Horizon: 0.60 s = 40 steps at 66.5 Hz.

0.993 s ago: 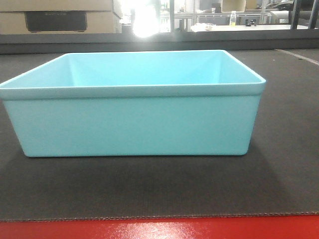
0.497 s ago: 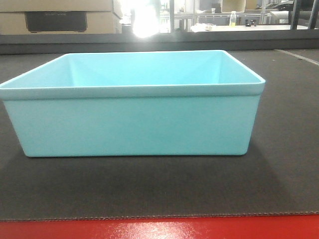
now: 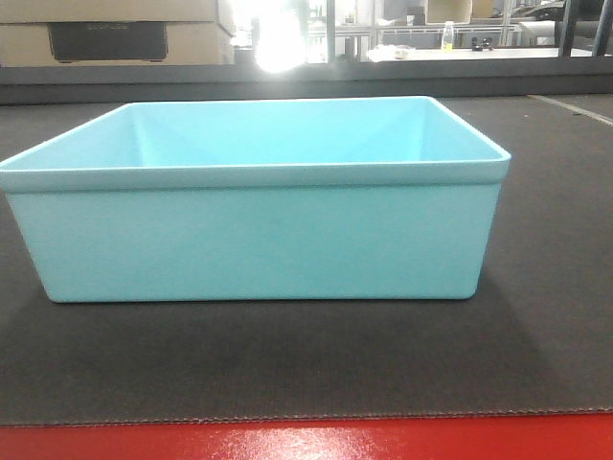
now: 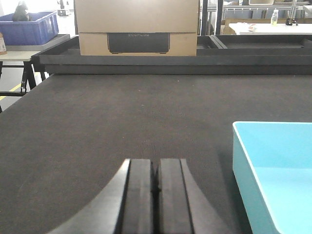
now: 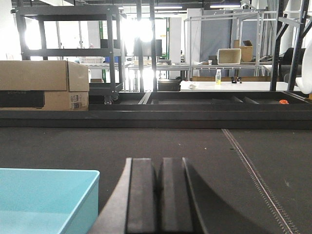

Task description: Fetch blue bin and place on conveyor start

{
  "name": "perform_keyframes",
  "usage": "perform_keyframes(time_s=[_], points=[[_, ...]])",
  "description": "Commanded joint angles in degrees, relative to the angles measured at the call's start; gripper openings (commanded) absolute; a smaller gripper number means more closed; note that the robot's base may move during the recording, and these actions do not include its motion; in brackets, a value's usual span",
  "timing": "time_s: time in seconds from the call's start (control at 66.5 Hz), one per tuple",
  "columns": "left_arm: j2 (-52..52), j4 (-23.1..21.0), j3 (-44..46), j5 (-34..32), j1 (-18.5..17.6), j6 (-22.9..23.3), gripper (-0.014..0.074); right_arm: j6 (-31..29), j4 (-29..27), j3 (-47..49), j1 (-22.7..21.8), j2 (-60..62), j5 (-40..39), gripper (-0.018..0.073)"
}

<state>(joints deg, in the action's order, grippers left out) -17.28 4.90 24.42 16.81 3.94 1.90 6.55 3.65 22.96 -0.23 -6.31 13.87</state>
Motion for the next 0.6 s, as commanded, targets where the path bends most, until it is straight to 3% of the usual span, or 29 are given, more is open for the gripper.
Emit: perform_keyframes(time_s=[0.0, 0.421, 0.587], points=[[0.30, -0.13, -0.01, -1.49, 0.11, -0.15, -0.0111, -0.51, 0.75, -0.05, -0.11, 0.34, -1.24, -0.0162], [0.86, -0.13, -0.45, -1.58, 0.11, -0.15, -0.0111, -0.51, 0.75, -0.05, -0.11, 0.34, -1.45, -0.0162], [7.59, -7.09, -6.72, -2.97, 0.11, -1.90, -0.0111, -0.51, 0.75, -0.05, -0.11, 0.34, -1.45, -0.0162]])
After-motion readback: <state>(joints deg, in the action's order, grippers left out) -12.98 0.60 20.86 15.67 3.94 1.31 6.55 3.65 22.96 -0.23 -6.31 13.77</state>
